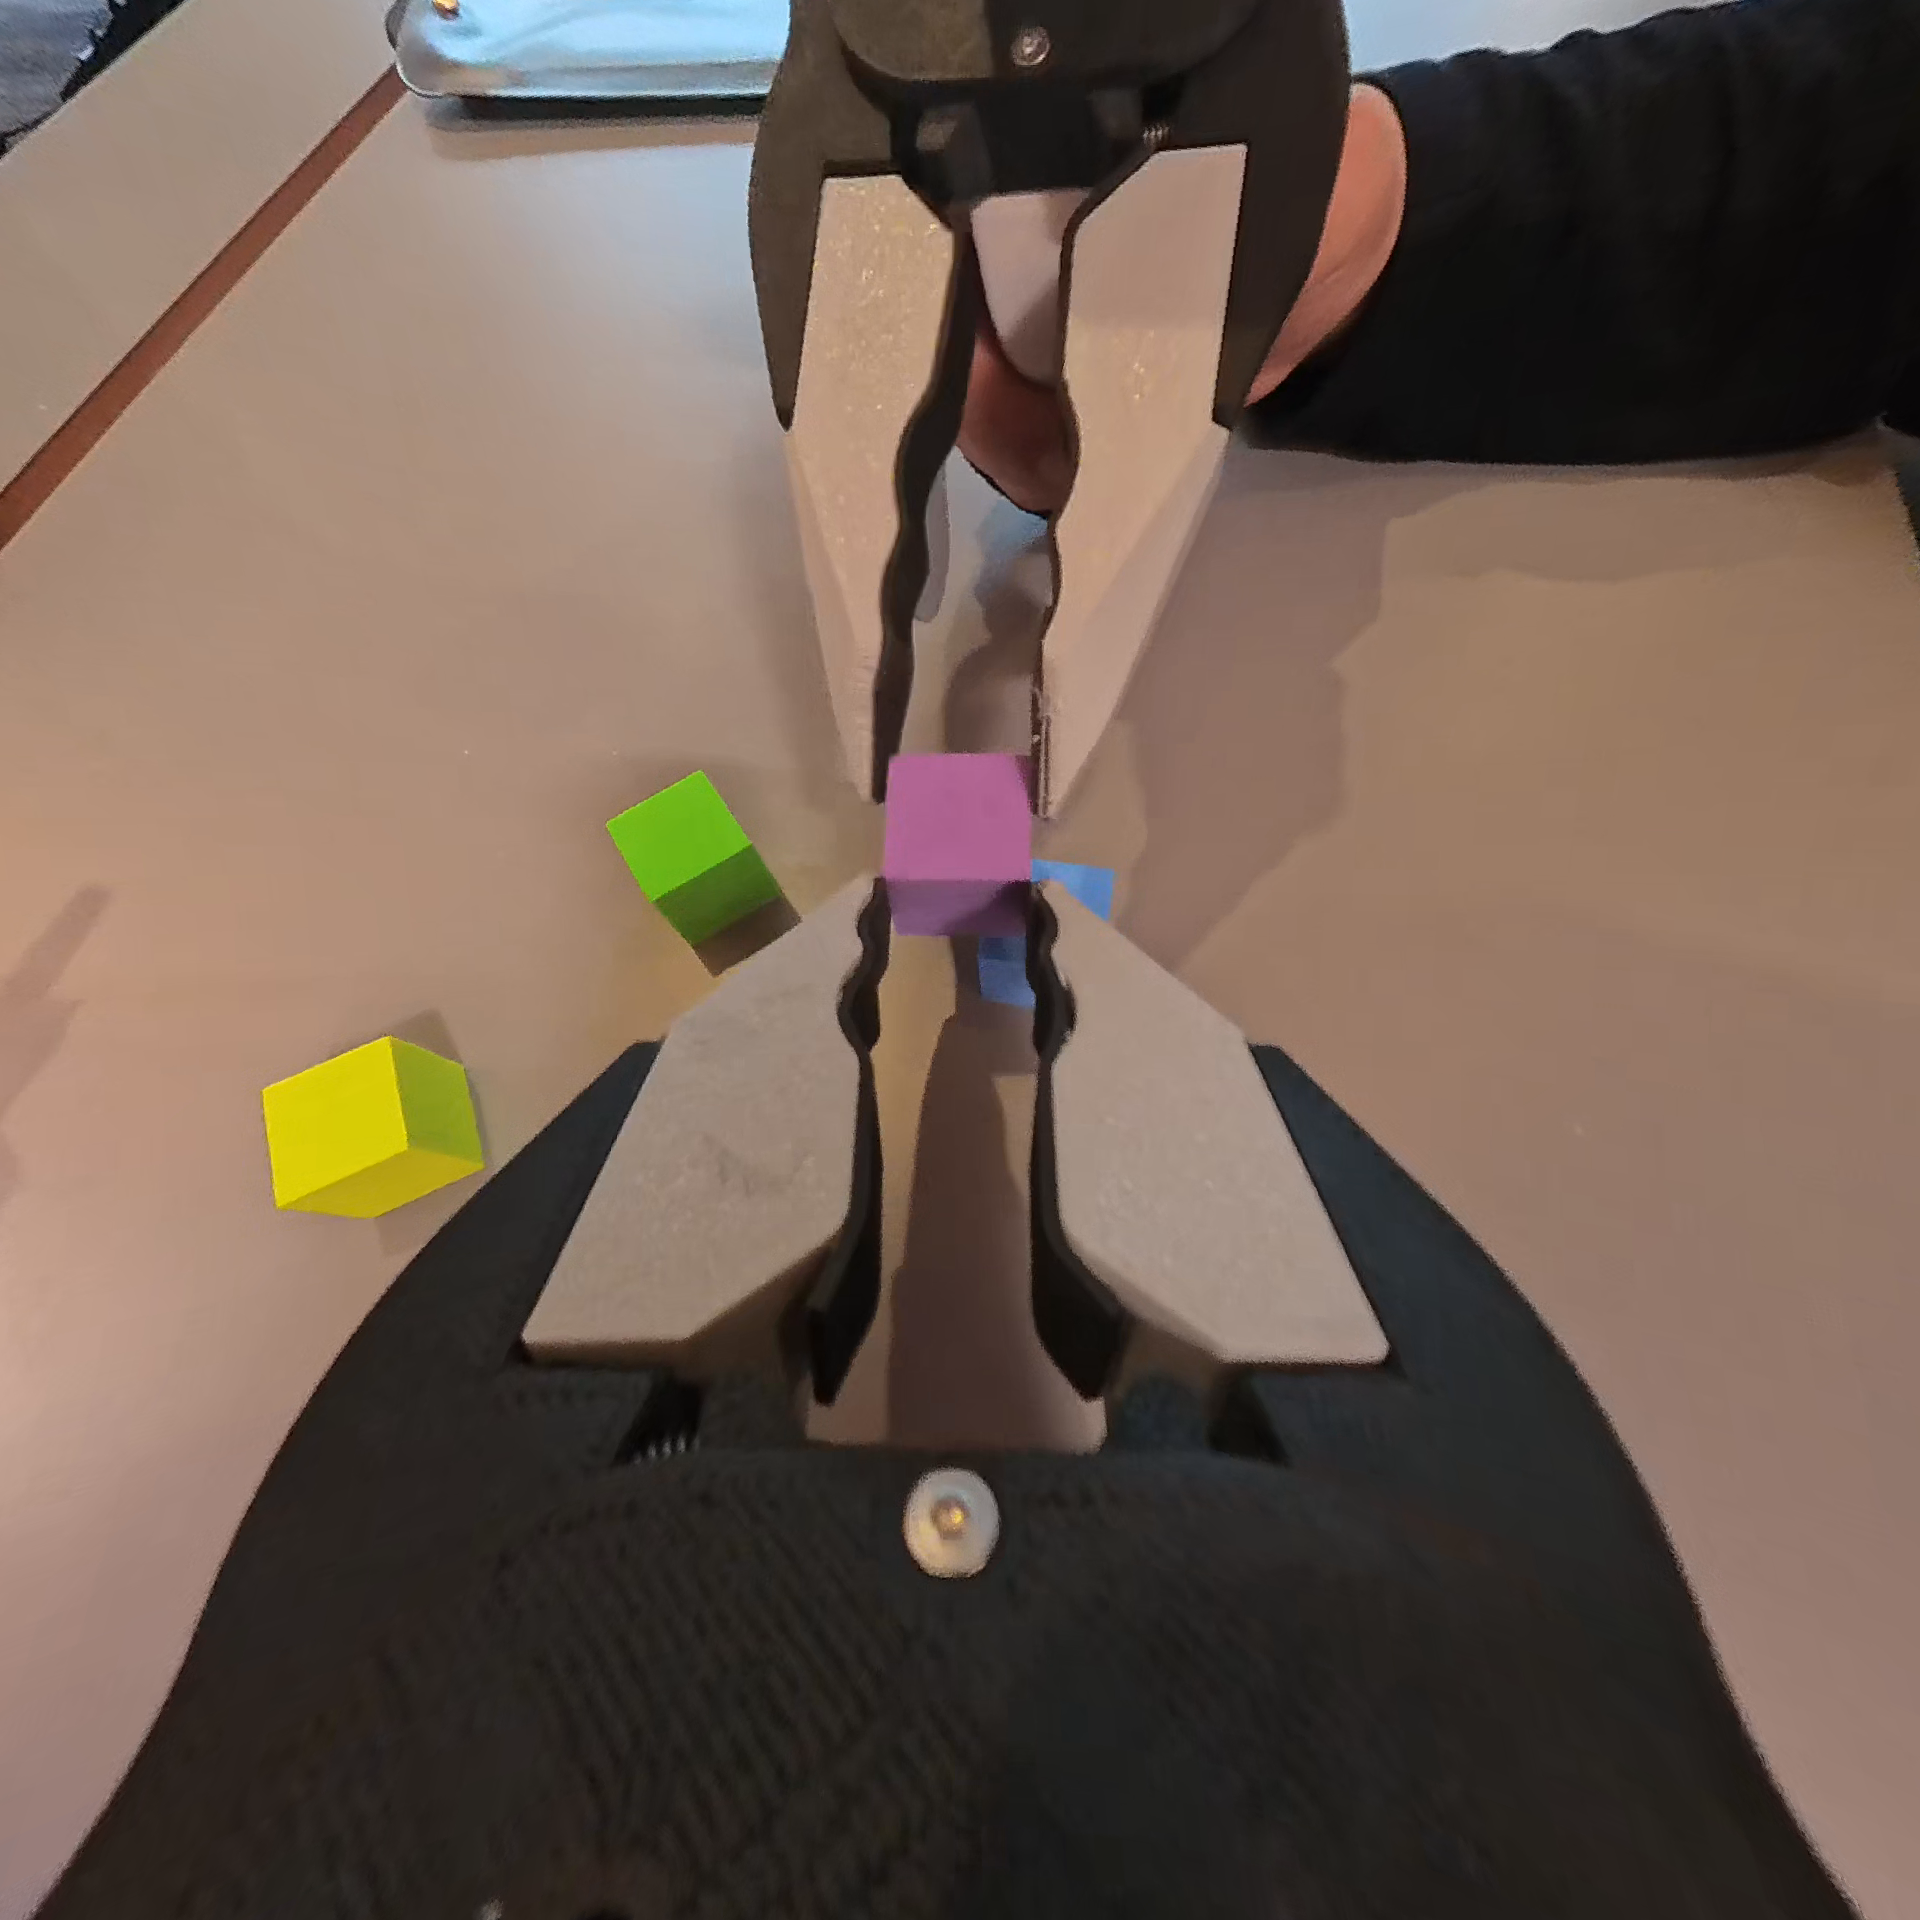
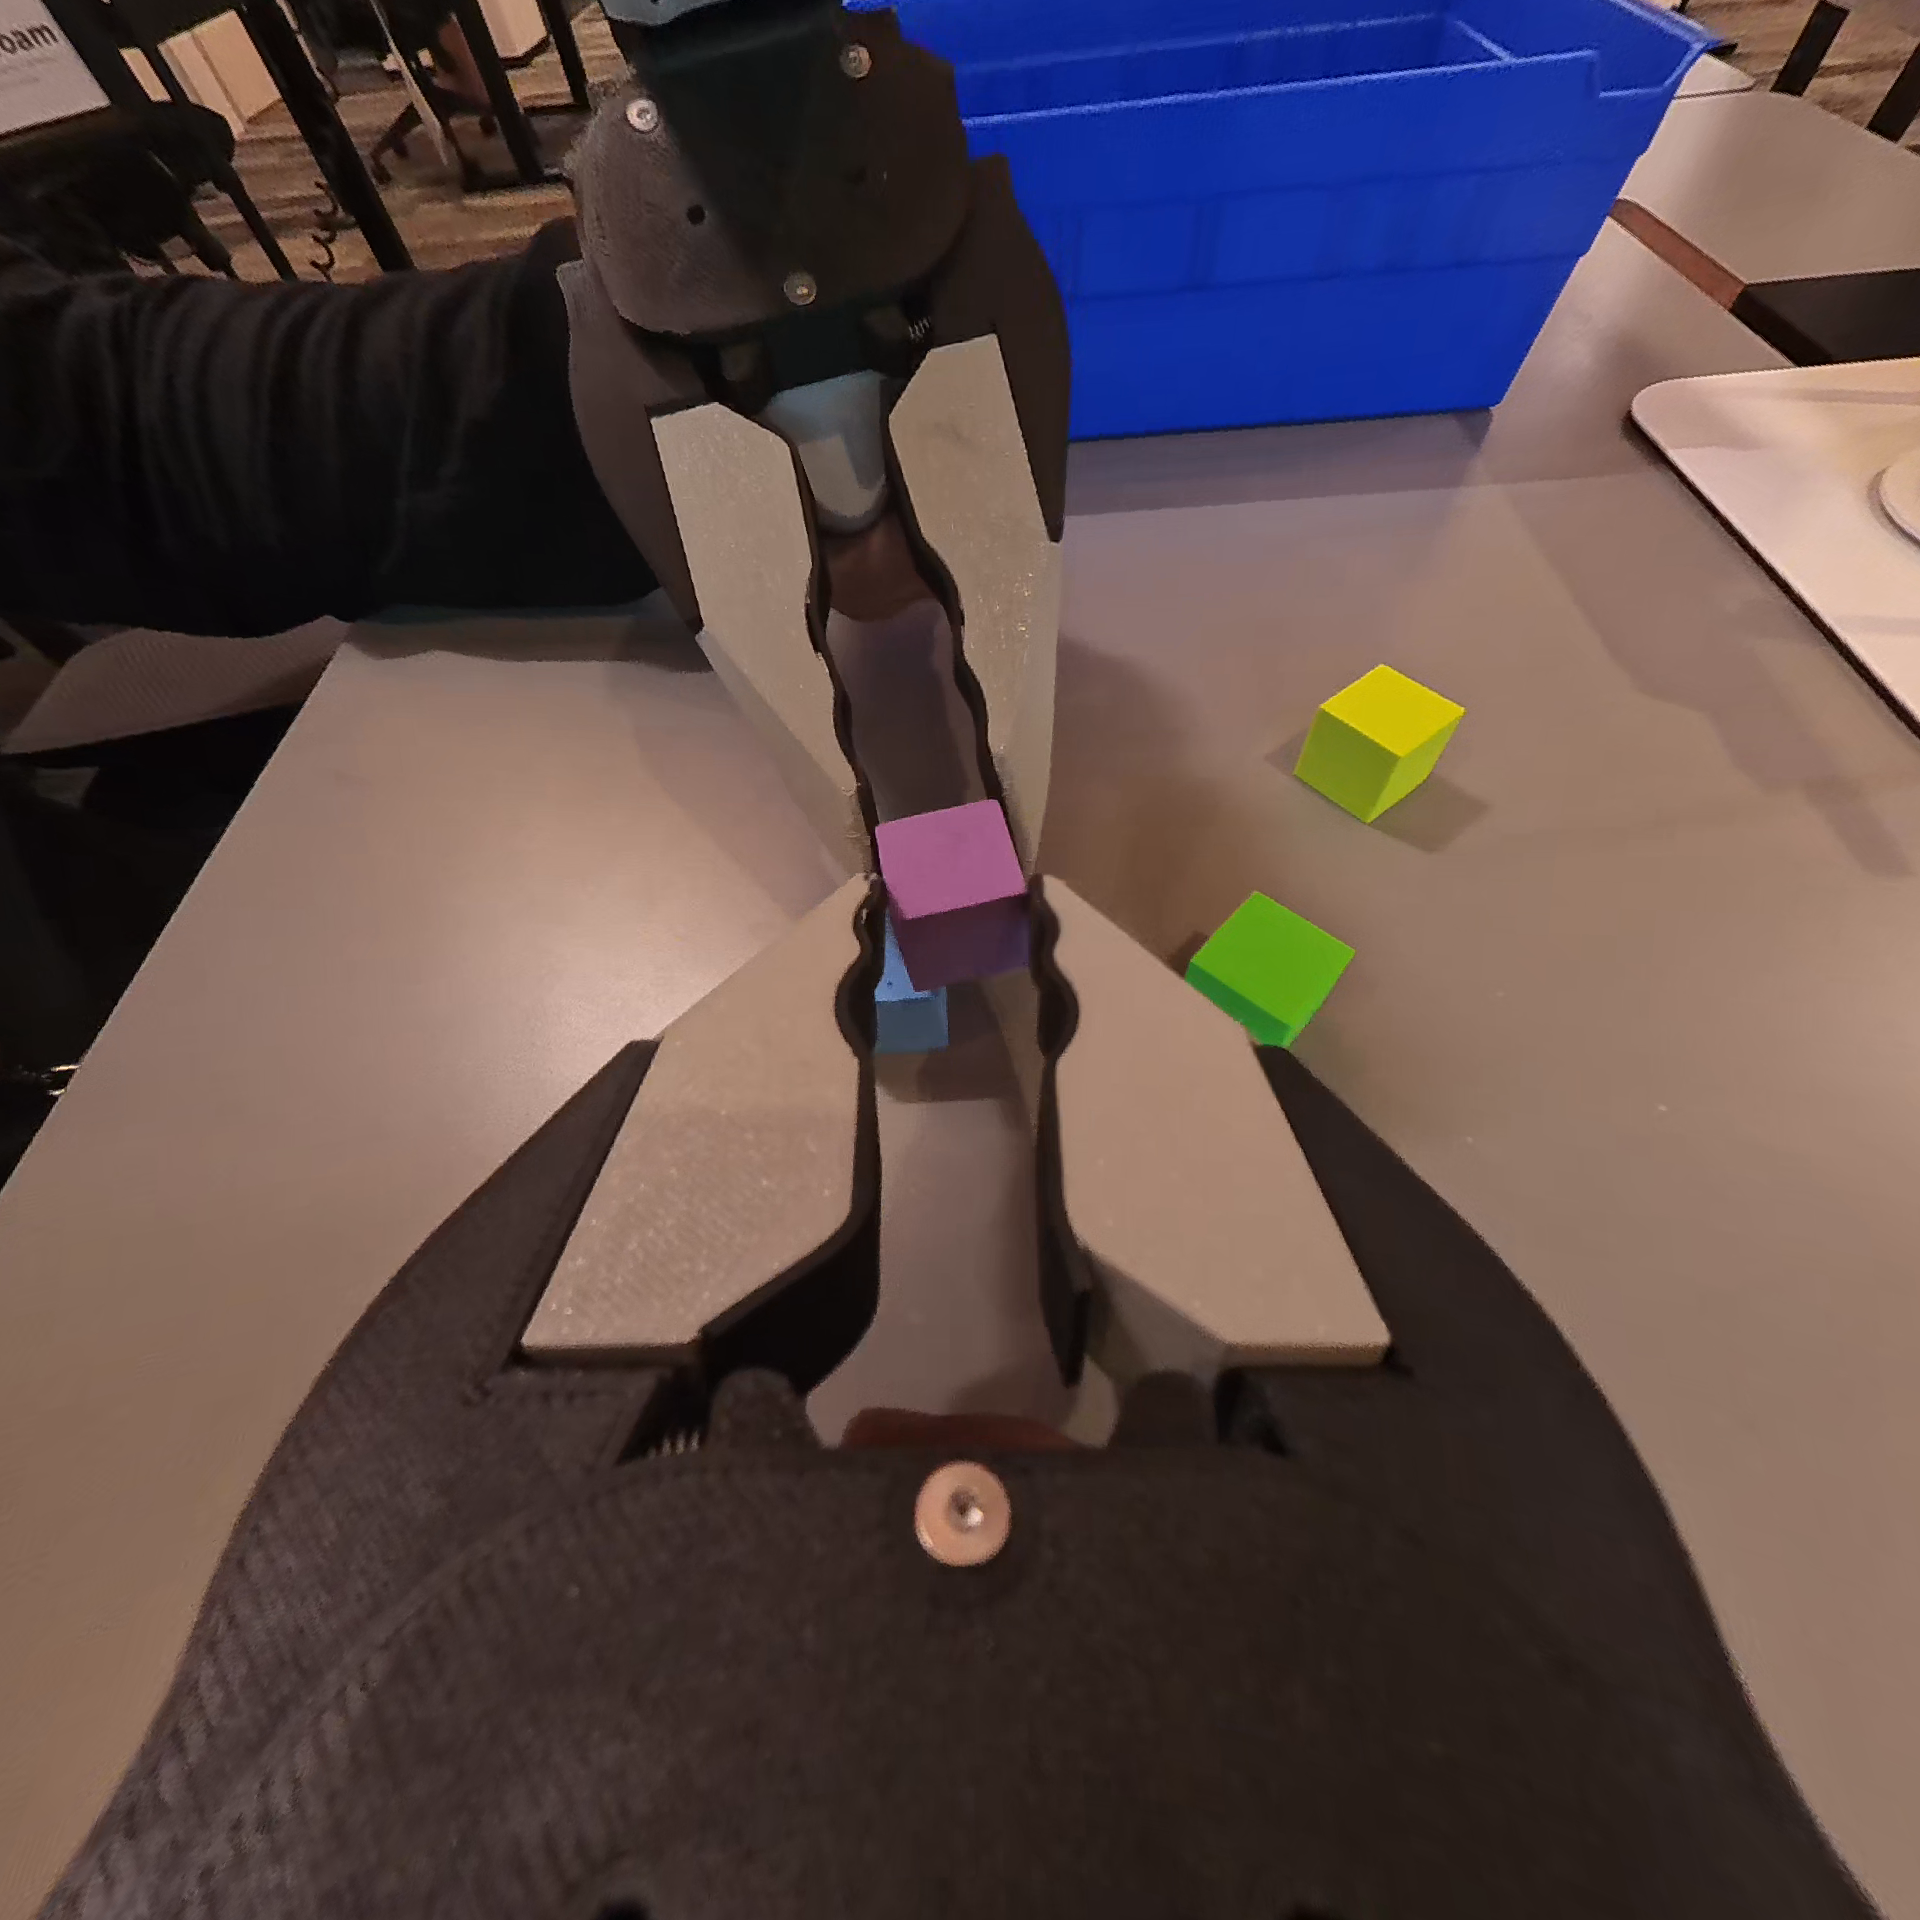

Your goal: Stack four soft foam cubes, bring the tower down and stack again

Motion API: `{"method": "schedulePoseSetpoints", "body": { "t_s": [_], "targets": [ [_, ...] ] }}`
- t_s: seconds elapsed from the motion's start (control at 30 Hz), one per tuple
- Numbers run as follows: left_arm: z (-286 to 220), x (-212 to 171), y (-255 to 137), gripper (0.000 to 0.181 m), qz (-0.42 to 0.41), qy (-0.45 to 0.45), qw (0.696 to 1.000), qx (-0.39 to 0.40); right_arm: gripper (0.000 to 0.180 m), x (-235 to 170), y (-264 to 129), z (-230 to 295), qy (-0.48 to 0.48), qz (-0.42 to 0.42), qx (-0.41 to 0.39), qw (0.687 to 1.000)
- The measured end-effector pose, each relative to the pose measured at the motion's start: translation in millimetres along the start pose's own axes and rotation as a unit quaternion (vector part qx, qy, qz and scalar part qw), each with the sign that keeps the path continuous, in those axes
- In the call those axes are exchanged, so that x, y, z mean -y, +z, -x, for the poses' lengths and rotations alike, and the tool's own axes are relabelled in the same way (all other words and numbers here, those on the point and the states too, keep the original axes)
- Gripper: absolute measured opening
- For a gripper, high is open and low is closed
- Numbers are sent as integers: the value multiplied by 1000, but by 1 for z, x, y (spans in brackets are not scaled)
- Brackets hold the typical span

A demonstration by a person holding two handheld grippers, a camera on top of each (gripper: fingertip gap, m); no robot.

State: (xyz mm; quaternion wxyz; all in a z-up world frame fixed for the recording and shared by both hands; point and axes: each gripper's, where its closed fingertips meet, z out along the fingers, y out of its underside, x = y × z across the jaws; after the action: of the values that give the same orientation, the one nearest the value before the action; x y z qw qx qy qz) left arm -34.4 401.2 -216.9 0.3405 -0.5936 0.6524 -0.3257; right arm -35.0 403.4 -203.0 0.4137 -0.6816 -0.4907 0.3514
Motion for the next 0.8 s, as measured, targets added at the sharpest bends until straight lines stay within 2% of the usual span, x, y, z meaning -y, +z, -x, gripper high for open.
{"method": "schedulePoseSetpoints", "body": {
  "t_s": [0.33, 0.43, 0.67, 0.8],
  "targets": [
    [2, 2, -5, 24, -12, -28, 999, -11, 24, 6, 1, 0, 9, 2, -11, 1000],
    [13, -3, -12, 40, -2, -15, 1000, 22, 24, 5, 1, -1, 12, 3, -12, 1000],
    [55, -25, -27, 24, 18, -58, 992, 110, 24, 8, -3, 9, 21, -16, 28, 999],
    [73, -45, -26, 23, 53, -96, 983, 147, 24, 3, 1, 12, 14, 2, 31, 999]
  ]
}}
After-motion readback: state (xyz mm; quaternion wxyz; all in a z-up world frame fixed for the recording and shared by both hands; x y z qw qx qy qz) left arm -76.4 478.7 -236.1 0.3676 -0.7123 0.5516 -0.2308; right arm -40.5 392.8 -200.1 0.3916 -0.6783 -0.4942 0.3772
